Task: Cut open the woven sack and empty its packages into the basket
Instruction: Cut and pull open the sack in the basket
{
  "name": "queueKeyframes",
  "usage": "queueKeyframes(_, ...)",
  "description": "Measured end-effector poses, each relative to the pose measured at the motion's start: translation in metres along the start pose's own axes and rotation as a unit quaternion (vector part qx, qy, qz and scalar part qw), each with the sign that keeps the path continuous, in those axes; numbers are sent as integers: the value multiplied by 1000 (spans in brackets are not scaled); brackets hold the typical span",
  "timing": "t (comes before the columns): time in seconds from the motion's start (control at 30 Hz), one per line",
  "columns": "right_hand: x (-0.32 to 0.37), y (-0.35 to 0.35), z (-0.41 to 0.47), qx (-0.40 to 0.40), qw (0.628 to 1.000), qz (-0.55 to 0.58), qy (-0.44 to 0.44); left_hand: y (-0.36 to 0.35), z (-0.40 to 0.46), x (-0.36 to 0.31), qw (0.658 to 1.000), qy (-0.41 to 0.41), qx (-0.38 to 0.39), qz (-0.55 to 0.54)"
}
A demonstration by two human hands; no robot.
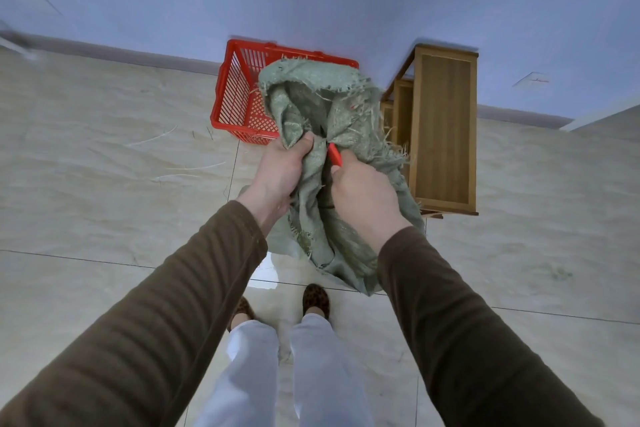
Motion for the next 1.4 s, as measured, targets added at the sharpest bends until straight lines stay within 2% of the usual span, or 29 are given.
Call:
queueKeyframes(0.13,-5,6,-1,46,997,57,35,3,5,-1,999,-6,25,-34)
queueKeyframes(0.23,-13,7,3,105,973,204,16,0,6,10,990,82,114,-14)
queueKeyframes(0.3,-19,10,5,143,944,297,-18,-1,9,16,982,107,153,13)
queueKeyframes(0.43,-21,18,13,177,904,384,-65,-1,16,22,986,77,127,77)
queueKeyframes(0.53,-16,14,13,176,890,406,-109,-1,24,24,973,59,93,201)
queueKeyframes(0.6,-15,14,9,152,918,350,-110,1,35,23,950,62,58,300)
queueKeyframes(0.67,-16,31,6,64,969,231,-59,18,41,24,907,99,7,410)
queueKeyframes(0.7,-15,46,7,15,979,201,-29,30,38,28,887,125,-21,445)
queueKeyframes(0.73,-13,59,8,11,982,189,-7,41,32,33,882,144,-48,446)
queueKeyframes(0.77,-12,65,9,54,984,168,-1,46,27,36,900,148,-60,407)
queueKeyframes(0.83,-16,55,1,182,982,27,-35,37,25,36,952,123,-34,278)
queueKeyframes(0.87,-18,44,-3,214,975,-39,-48,30,27,29,969,103,-22,222)
queueKeyframes(0.93,-26,28,-12,182,979,-68,-57,19,35,15,986,65,-13,153)
queueKeyframes(1.03,-38,20,-12,36,997,50,-38,23,39,3,993,46,-16,105)
queueKeyframes(1.1,-39,18,-6,-102,986,132,-6,29,33,4,996,58,-10,72)
queueKeyframes(1.13,-37,16,0,-140,977,160,4,31,31,5,996,61,-6,61)
queueKeyframes(1.2,-34,9,20,-134,964,231,14,33,28,9,996,65,10,52)
queueKeyframes(1.33,-26,-1,62,-47,924,379,-22,36,21,7,995,79,43,48)
queueKeyframes(1.4,-29,-4,73,-41,914,402,-21,44,15,0,995,82,32,50)
Point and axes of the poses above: each hand's wrist, its own z-axis towards the middle knuckle, its own y-axis out of the back of the hand, x = y × z, the point moved 3 cm from there along z, towards the middle knuckle, and after that the axes turned 13 degrees about x, right-handed, at the moved point
